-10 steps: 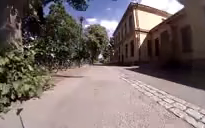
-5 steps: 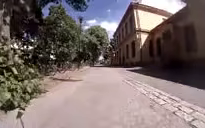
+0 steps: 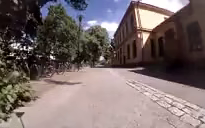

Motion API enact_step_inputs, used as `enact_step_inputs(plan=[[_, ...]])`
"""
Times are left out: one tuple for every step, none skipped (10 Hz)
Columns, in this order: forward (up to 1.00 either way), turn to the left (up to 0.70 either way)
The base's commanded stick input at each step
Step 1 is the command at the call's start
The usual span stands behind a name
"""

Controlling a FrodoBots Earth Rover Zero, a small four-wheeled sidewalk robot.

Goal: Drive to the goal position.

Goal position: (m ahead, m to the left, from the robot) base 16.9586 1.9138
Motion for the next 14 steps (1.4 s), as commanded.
enact_step_inputs(plan=[[0.85, 0.0], [0.85, 0.0], [0.85, 0.0], [0.85, 0.0], [0.85, 0.0], [0.85, 0.0], [0.85, 0.0], [0.85, 0.0], [0.85, 0.0], [0.85, -0.06], [0.85, -0.2], [0.85, -0.34], [0.85, -0.34], [0.85, -0.34]])
